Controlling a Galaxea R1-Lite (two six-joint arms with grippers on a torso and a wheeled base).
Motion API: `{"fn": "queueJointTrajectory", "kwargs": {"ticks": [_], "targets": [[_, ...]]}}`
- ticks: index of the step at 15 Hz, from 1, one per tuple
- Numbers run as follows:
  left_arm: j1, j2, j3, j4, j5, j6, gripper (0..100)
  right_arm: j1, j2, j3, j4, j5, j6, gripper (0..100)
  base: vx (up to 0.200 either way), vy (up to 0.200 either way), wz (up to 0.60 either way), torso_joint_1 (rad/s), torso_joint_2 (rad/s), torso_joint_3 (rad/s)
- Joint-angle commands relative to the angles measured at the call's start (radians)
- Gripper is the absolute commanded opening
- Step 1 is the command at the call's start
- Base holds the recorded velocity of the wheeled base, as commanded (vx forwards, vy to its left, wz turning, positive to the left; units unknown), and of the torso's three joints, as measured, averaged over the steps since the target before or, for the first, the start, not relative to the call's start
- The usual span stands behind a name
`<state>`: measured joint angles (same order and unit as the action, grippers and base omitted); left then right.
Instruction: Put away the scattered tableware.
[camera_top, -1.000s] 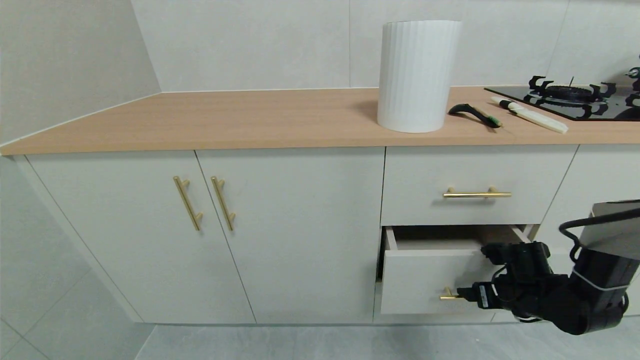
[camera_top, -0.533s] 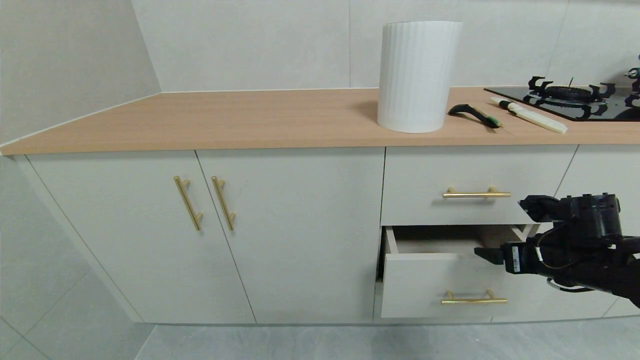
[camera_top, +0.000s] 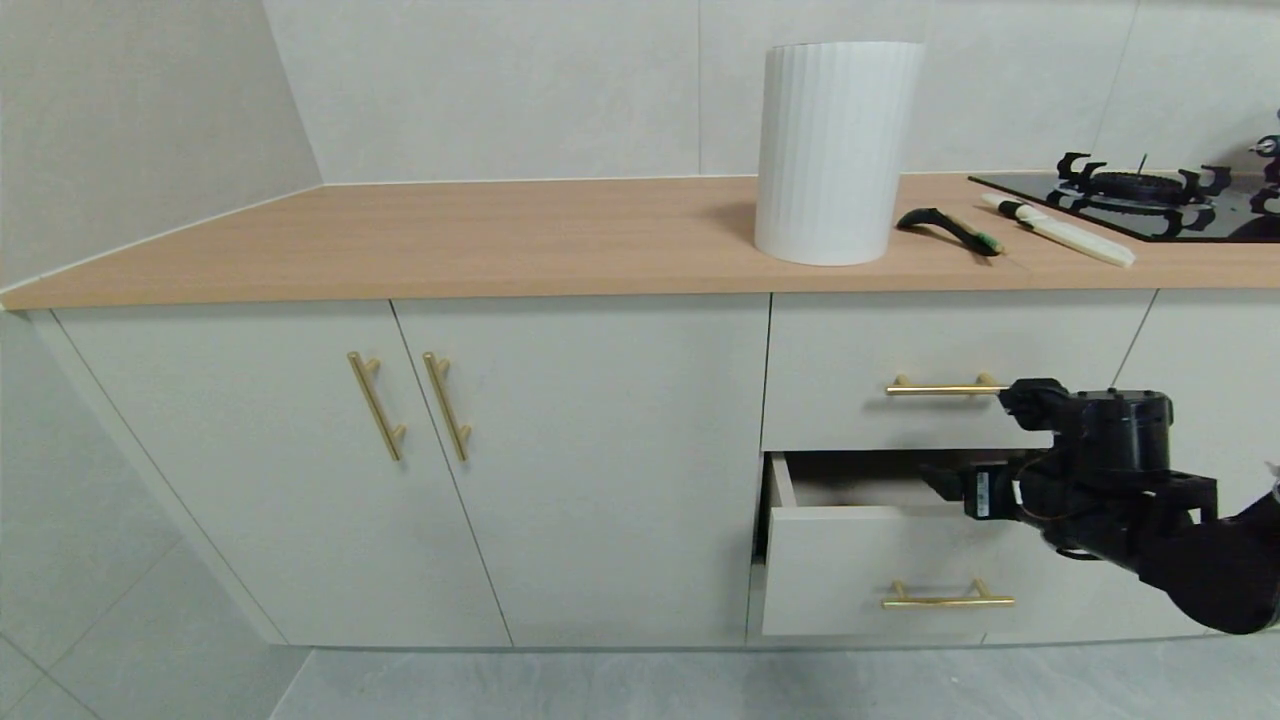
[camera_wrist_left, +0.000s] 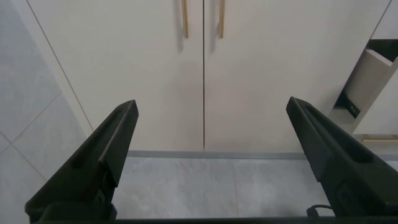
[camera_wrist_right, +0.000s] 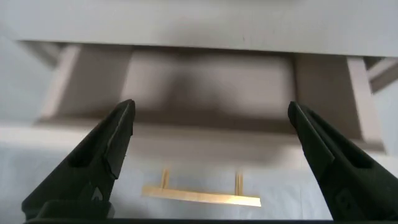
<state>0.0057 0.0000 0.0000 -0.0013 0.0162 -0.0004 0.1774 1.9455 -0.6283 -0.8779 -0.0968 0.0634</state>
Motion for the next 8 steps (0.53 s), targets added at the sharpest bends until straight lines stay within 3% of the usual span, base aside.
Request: {"fn": "queueJointTrajectory", "kwargs": {"ticks": [1,8], "targets": [[0.0,0.002,0.0,0.0,0.001,-0.001,100,0.014,0.138,-0.025,-0.035,-0.02,-0.001,100,0.0,0.0,0.0,0.0,0.0,0.0],[0.0,0.002,0.0,0.0,0.001,-0.001,100,0.014,0.141,-0.019,-0.024,-0.018,0.003,100,0.0,0.0,0.0,0.0,0.0,0.0]]}}
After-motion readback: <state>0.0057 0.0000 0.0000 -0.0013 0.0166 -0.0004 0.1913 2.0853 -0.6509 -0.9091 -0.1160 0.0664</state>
